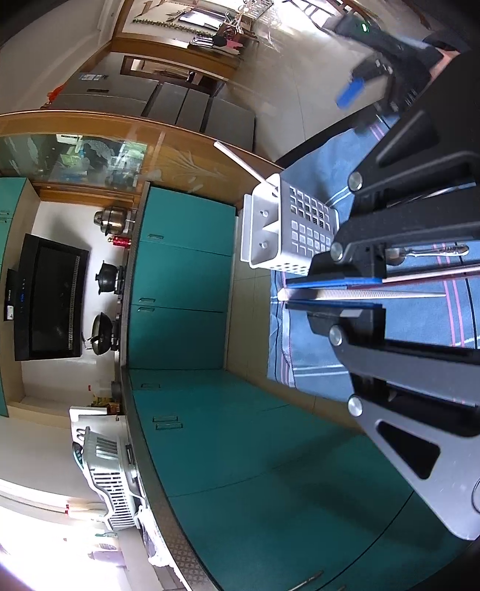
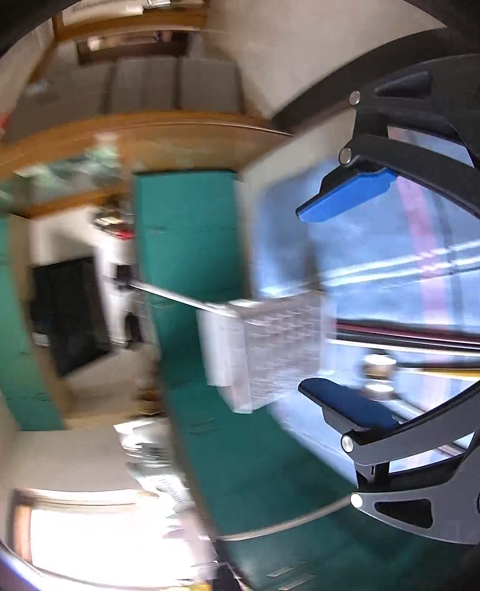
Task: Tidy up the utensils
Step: 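Lower the chopsticks into the holder and open both tools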
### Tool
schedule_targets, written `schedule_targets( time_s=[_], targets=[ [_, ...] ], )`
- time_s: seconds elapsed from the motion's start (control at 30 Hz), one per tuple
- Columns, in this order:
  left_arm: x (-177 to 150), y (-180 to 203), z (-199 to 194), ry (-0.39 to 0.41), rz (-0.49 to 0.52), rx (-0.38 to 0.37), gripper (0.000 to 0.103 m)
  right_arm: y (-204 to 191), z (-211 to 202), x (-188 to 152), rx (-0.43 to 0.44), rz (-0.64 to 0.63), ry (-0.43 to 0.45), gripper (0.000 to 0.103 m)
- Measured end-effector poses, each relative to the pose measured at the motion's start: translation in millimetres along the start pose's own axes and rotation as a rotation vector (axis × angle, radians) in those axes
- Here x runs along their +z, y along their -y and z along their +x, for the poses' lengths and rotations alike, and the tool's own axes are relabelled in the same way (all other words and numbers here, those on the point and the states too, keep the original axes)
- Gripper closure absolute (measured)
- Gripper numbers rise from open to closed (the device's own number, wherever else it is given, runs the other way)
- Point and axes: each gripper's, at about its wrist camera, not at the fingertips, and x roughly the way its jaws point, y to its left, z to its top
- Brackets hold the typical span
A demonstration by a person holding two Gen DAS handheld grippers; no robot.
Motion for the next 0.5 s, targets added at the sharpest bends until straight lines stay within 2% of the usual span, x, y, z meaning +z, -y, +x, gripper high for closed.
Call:
schedule_targets(
  time_s=[0.13, 0.23, 0.3, 0.37, 0.5],
  targets=[
    [11, 18, 6, -0.008, 0.042, -0.006, 0.097, 6, 5, 1, -0.013, 0.003, -0.006, 0.019],
    [35, 31, 10, -0.009, 0.055, -0.045, 0.097, 16, 2, 2, 0.006, 0.033, -0.006, 0.019],
    [63, 44, 7, 0.033, 0.074, -0.076, 0.097, 23, 5, 4, 0.001, 0.042, -0.018, 0.019],
    [87, 55, 10, 0.039, 0.088, -0.101, 0.097, 29, 8, 6, 0.004, 0.061, -0.035, 0.019],
    [132, 77, 17, 0.073, 0.130, -0.097, 0.097, 36, 10, 7, 0.010, 0.079, -0.041, 0.019]
  ],
)
